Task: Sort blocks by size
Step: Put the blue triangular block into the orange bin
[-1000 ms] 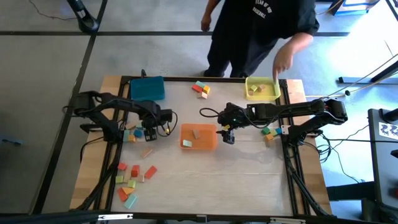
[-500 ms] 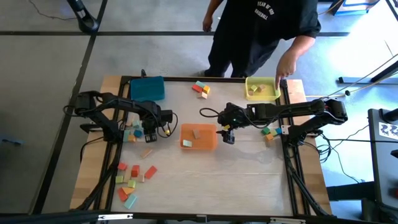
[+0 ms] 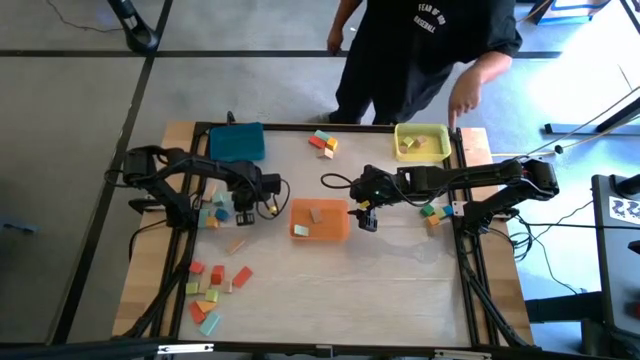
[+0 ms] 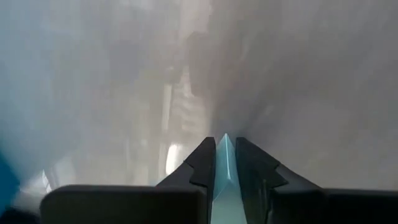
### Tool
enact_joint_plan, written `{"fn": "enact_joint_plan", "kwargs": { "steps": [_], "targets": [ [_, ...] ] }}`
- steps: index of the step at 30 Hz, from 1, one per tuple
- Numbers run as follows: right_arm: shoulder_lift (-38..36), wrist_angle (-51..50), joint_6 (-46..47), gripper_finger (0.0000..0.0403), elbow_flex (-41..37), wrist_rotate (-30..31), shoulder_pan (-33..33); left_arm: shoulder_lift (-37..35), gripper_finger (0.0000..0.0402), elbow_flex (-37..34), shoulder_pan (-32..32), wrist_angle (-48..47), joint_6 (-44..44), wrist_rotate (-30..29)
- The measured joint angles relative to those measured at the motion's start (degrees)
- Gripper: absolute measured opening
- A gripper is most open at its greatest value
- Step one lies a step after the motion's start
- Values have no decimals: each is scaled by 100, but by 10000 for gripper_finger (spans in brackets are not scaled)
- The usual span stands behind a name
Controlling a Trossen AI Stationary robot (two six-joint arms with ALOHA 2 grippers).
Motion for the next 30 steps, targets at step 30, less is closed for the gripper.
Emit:
{"fn": "enact_joint_plan", "kwargs": {
  "steps": [30],
  "targets": [
    [0, -41, 0, 308, 0, 0, 1, -955, 32, 537, -166, 372, 3, 149]
  ]
}}
